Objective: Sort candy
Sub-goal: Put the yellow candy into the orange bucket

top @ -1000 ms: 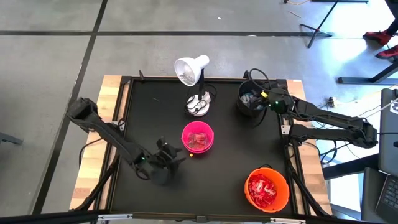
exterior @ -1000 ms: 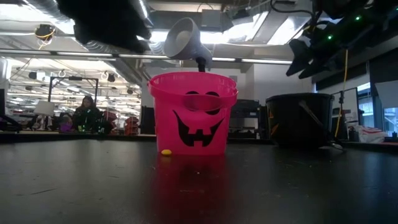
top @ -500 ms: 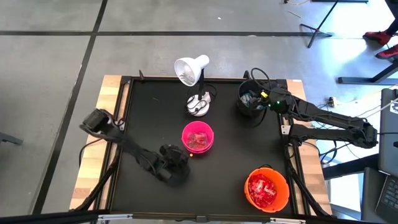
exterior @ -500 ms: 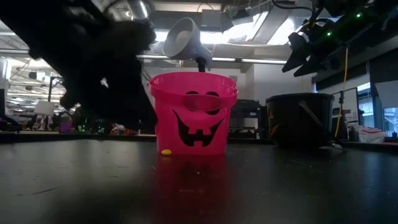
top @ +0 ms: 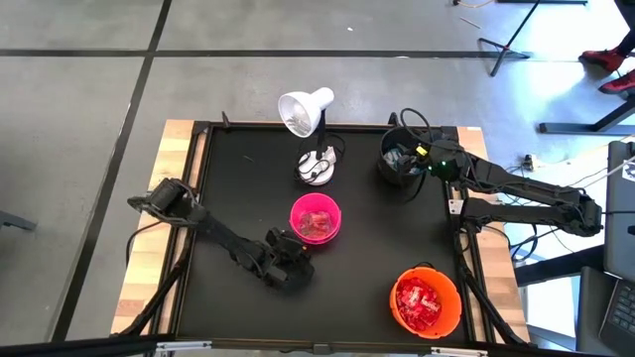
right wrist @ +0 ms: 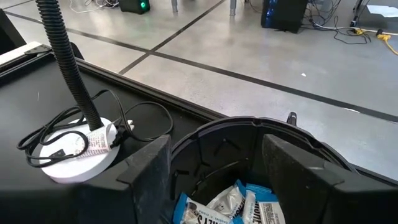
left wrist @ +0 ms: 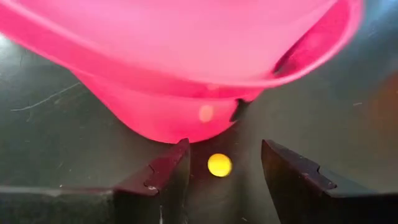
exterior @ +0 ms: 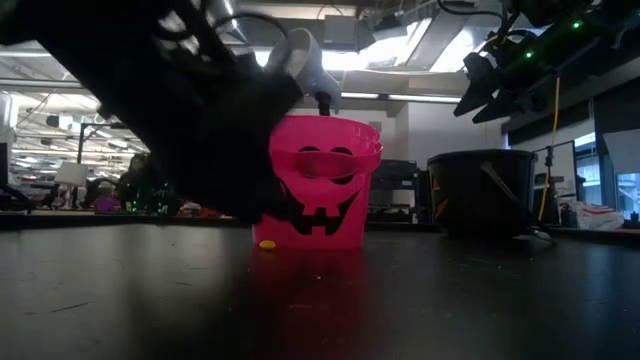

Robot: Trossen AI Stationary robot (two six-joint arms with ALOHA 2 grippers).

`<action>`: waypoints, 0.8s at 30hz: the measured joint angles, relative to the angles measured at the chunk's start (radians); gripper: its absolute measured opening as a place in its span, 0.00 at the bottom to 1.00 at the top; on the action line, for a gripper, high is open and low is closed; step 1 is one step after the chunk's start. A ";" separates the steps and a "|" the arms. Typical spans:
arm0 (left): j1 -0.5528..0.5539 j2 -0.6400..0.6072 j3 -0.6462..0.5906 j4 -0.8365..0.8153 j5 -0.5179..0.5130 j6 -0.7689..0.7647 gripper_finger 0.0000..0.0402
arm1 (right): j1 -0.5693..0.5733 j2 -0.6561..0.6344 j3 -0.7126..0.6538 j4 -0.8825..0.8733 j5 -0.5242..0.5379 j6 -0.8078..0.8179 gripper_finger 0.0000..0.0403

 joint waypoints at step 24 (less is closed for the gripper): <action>-0.001 0.066 0.020 -0.077 0.095 -0.033 0.13 | 0.000 0.000 0.001 -0.002 -0.018 0.002 0.62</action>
